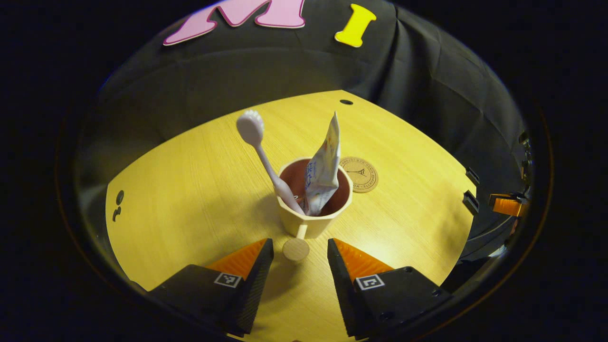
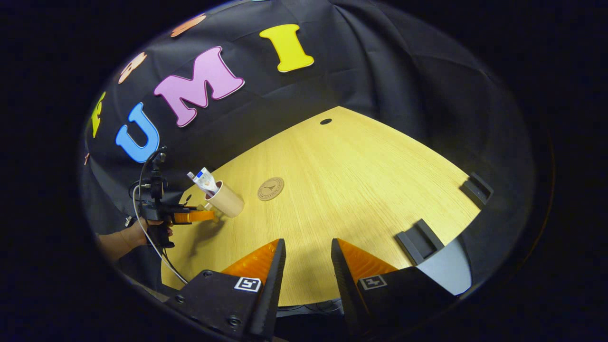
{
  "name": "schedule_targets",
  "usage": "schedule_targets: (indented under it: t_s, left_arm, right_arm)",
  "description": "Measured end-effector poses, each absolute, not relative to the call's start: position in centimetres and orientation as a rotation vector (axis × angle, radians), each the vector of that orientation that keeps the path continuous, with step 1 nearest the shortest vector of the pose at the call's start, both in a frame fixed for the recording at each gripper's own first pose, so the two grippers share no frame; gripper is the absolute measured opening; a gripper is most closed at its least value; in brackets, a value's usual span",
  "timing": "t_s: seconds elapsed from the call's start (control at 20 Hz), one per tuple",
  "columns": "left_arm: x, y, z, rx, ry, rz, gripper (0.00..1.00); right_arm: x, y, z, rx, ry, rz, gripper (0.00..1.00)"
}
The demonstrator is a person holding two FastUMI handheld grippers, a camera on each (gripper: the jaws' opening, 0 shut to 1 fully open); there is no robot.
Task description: Put the toothbrush and toothpaste on the desktop into the cup, then pick up the cup and place it on the coaster on the desktop.
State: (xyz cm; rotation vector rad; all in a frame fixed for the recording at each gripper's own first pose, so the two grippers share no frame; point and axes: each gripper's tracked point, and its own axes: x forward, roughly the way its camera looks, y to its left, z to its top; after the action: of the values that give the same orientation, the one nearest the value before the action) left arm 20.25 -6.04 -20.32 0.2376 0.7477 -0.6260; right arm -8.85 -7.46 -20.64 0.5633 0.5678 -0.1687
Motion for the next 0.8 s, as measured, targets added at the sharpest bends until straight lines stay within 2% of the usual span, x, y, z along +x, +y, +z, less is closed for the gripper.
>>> schedule_targets:
  t_s: [0.05, 0.1, 0.15, 0.2, 0.4, 0.45, 0.55, 0.65, 0.75, 0.8]
  left_arm:
    - [20.7, -6.2, -20.9, 0.260, 0.764, -0.632, 0.72]
    - [21.1, -6.3, -21.3, 0.287, 0.779, -0.638, 0.64]
    - [21.6, -6.4, -21.9, 0.313, 0.791, -0.640, 0.70]
    - [21.8, -6.5, -22.3, 0.334, 0.808, -0.645, 0.69]
    - [21.3, -7.2, -24.7, 0.388, 0.873, -0.661, 0.59]
    - [21.5, -7.2, -25.1, 0.397, 0.887, -0.664, 0.46]
    - [21.7, -7.2, -25.3, 0.412, 0.894, -0.659, 0.34]
    - [21.8, -7.1, -25.1, 0.412, 0.895, -0.660, 0.37]
    - [21.8, -7.1, -25.0, 0.407, 0.888, -0.660, 0.26]
    - [21.7, -7.2, -24.9, 0.401, 0.886, -0.655, 0.35]
  right_arm:
    - [-9.5, -7.8, -20.8, 0.573, 0.566, -0.189, 0.60]
    - [-10.2, -8.1, -21.0, 0.585, 0.565, -0.210, 0.60]
    - [-10.7, -8.4, -21.2, 0.593, 0.564, -0.226, 0.60]
    - [-11.3, -8.7, -21.4, 0.600, 0.563, -0.244, 0.60]
    - [-13.0, -9.4, -21.9, 0.626, 0.557, -0.296, 0.60]
    - [-13.2, -9.6, -21.9, 0.630, 0.555, -0.304, 0.59]
    - [-13.2, -9.8, -21.9, 0.634, 0.554, -0.313, 0.60]
    - [-13.2, -9.9, -22.1, 0.636, 0.555, -0.318, 0.60]
    - [-13.3, -10.0, -22.3, 0.640, 0.559, -0.318, 0.59]
    - [-13.3, -10.1, -22.5, 0.640, 0.562, -0.316, 0.60]
